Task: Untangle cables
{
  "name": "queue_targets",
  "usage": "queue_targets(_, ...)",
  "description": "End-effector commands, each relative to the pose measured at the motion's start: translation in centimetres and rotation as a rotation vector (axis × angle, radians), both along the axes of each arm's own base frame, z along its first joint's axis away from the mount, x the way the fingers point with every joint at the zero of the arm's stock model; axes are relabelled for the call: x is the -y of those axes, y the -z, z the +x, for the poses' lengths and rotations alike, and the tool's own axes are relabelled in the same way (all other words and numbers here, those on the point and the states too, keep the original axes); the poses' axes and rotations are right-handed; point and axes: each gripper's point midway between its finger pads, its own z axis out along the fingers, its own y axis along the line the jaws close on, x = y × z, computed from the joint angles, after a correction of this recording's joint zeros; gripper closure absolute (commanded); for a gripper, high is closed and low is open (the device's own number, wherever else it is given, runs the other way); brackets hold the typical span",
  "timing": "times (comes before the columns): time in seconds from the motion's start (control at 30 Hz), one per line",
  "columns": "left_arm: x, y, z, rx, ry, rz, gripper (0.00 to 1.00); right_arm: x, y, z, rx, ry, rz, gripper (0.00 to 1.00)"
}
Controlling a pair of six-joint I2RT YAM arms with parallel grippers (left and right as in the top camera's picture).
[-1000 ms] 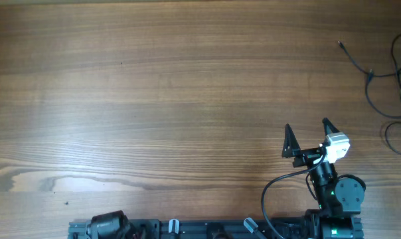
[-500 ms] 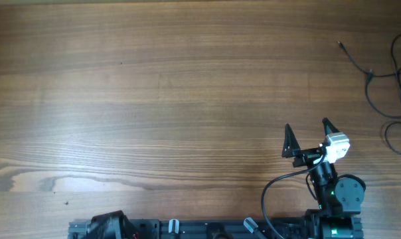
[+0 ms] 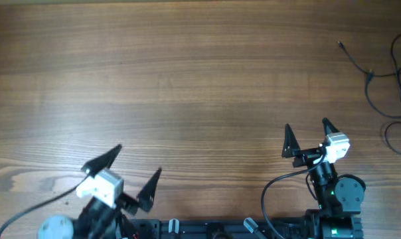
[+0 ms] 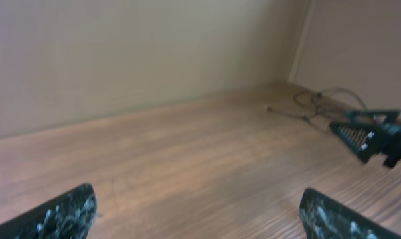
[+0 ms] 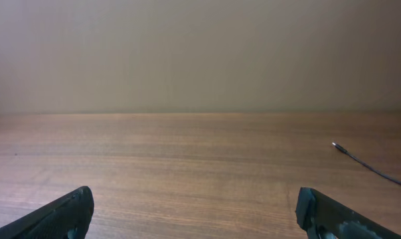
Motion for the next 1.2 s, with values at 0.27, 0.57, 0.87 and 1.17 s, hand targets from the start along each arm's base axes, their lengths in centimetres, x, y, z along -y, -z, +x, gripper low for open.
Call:
queue_targets(0.27, -1.9, -0.5, 3.1, 0.169, -0.105, 0.053, 0.0, 0.2, -0.1, 0.0, 0.003, 0.011, 0.002, 0.0)
queue_targets(0.57, -3.2, 0.4, 5.5, 0.234, -0.189, 0.02, 0.0, 0.2, -0.1, 0.0, 0.003, 0.011, 0.002, 0.0)
queue_targets(0.87, -3.4, 2.7, 7.0, 0.242, -0.207, 0.002, 0.0, 0.2, -0.1, 0.0, 0.003, 0.011, 0.002, 0.0)
queue_targets(1.17, -3.6, 5.1, 8.1, 0.275, -0.23, -0.006, 0.0, 0.2, -0.1, 0.0, 0.003, 0.011, 0.003, 0.0)
